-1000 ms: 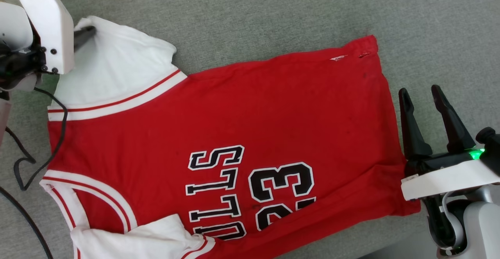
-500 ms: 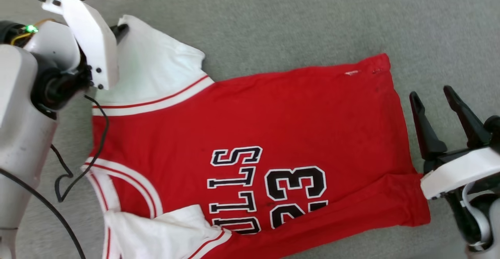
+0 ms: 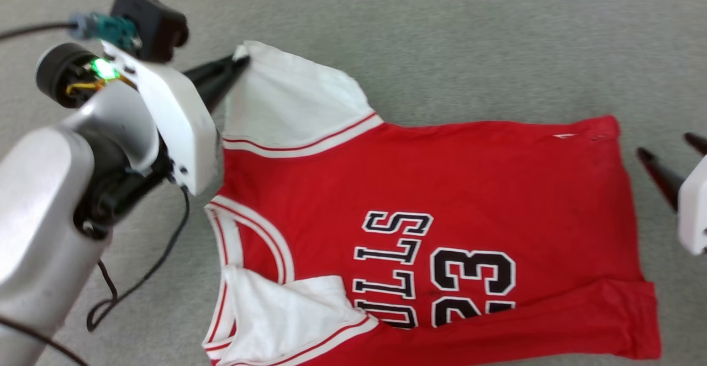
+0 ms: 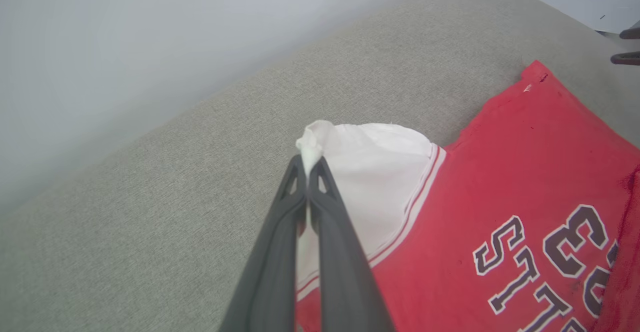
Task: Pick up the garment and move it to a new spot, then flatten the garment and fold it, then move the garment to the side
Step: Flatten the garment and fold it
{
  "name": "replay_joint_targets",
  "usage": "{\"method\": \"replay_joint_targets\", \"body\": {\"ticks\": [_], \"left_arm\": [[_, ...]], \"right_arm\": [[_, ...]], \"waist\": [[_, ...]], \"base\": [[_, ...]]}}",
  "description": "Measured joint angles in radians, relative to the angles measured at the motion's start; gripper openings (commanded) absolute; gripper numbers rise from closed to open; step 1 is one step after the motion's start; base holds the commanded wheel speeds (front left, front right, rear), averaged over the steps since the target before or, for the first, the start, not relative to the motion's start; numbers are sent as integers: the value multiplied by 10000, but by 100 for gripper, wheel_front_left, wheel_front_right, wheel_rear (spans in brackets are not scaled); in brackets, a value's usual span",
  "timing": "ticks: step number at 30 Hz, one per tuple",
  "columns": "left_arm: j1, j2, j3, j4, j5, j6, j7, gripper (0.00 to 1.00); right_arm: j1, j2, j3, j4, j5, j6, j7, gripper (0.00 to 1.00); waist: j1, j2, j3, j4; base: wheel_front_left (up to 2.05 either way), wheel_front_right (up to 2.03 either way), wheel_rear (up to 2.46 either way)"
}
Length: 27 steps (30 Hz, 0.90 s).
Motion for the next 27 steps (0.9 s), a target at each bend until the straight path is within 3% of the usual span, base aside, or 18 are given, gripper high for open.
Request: {"method": "replay_joint_targets", "body": {"ticks": [4, 10, 23, 24, 25, 26, 27], "left_arm": [[569, 232, -50, -1379, 184, 270, -117, 0], [1131, 328, -130, -2698, 339, 545, -353, 0], [1708, 192, -485, -3513, 788, 537, -1101, 0], [1752, 192, -487, -3492, 784, 537, -1137, 0], [1792, 194, -489, -3446, 763, 537, -1166, 0], [1822, 194, -487, -3388, 754, 537, -1212, 0], [1847, 196, -474, -3315, 742, 537, -1262, 0]], "right_arm": [[-676, -481, 169, 259, 318, 2, 1419, 100], [-1482, -905, 506, 872, 219, 0, 2514, 100], [-1906, -1406, 1647, 2295, -56, 4, 2263, 100], [-1917, -1386, 1645, 2410, 21, 6, 2213, 78], [-1922, -1386, 1661, 2489, 67, 8, 2163, 33], [-1942, -1388, 1718, 2554, 73, 8, 2080, 0], [-1960, -1392, 1768, 2627, 71, 10, 1921, 0]], "waist": [[0, 0, 245, 439], [1, 0, 683, 1084], [-3, 0, 1269, 1980], [-3, 0, 1264, 1996], [-3, 0, 1249, 2002], [-3, 0, 1226, 2000], [-3, 0, 1193, 1989]], "base": [[0, 0, 0], [0, 0, 0], [0, 0, 0], [0, 0, 0], [0, 0, 0], [0, 0, 0], [0, 0, 0]]}}
